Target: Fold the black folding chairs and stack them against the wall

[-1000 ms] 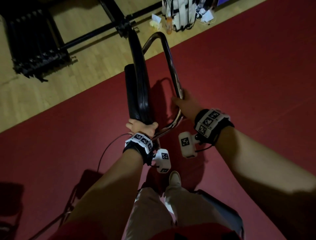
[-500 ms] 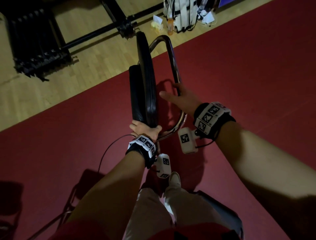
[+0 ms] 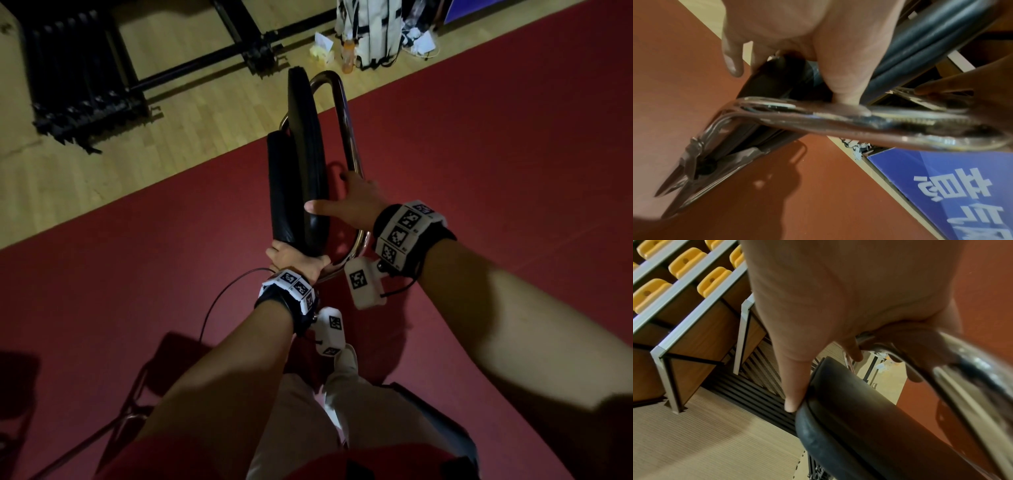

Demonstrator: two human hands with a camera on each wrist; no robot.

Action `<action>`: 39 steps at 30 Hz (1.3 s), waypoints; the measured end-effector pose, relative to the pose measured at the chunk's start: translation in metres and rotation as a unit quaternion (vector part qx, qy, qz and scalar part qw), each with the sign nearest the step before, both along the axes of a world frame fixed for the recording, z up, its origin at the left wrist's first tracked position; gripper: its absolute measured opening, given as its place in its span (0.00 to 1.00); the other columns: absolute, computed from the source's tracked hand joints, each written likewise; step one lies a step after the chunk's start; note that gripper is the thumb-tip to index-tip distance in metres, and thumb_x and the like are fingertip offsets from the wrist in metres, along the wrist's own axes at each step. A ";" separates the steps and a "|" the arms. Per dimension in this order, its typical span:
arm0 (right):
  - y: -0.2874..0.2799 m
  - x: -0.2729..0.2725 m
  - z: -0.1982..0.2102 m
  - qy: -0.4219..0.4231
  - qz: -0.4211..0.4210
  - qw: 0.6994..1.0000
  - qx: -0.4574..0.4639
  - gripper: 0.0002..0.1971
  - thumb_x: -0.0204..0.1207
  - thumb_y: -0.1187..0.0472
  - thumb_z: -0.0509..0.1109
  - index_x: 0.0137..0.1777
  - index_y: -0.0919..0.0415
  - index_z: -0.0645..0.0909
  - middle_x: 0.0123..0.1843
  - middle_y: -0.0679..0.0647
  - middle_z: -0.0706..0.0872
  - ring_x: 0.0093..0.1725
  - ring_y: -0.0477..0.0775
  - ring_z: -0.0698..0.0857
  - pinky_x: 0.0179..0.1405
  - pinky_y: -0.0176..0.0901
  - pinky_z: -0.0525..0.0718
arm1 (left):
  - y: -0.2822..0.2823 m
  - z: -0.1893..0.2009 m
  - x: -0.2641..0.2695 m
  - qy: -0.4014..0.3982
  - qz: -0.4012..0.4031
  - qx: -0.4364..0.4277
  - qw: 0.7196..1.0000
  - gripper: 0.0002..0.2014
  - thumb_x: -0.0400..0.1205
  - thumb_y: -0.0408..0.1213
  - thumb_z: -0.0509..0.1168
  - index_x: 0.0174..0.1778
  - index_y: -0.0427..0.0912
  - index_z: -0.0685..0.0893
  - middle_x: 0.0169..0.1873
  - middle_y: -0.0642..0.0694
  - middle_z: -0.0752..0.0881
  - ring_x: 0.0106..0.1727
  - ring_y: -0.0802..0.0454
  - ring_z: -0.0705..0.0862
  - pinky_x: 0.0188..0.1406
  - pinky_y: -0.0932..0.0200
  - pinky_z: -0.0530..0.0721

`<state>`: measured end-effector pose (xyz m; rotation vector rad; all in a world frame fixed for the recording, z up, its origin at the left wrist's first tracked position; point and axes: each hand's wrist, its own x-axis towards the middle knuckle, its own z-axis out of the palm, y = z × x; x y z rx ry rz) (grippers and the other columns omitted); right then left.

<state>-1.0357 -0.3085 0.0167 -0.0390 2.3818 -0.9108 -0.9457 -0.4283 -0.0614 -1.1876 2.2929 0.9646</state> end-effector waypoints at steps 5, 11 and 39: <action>-0.008 -0.005 -0.007 -0.001 -0.002 0.999 -0.036 0.60 0.51 0.24 0.72 0.84 0.45 0.57 0.81 0.57 0.68 0.76 0.64 0.71 0.66 0.50 0.72 | -0.019 0.004 0.002 0.006 0.001 0.077 0.997 0.56 0.61 0.54 0.85 0.81 0.37 0.65 0.74 0.43 0.70 0.76 0.41 0.73 0.73 0.48 0.77; -0.012 -0.010 -0.011 0.002 -0.057 0.987 -0.149 0.51 0.67 0.53 0.76 0.85 0.45 0.47 0.73 0.58 0.77 0.65 0.62 0.83 0.61 0.60 0.86 | -0.035 0.012 0.014 0.057 0.066 0.167 0.982 0.21 0.73 0.38 0.77 0.60 0.32 0.87 0.36 0.45 0.87 0.34 0.50 0.86 0.25 0.64 0.80; -0.049 -0.062 -0.051 -0.146 -0.203 0.956 -0.153 0.58 0.38 0.35 0.84 0.73 0.61 0.77 0.64 0.63 0.86 0.55 0.67 0.88 0.55 0.64 0.87 | -0.062 0.081 0.007 -0.029 0.244 0.511 0.824 0.30 0.84 0.56 0.65 0.39 0.27 0.88 0.33 0.34 0.90 0.27 0.40 0.90 0.32 0.48 0.88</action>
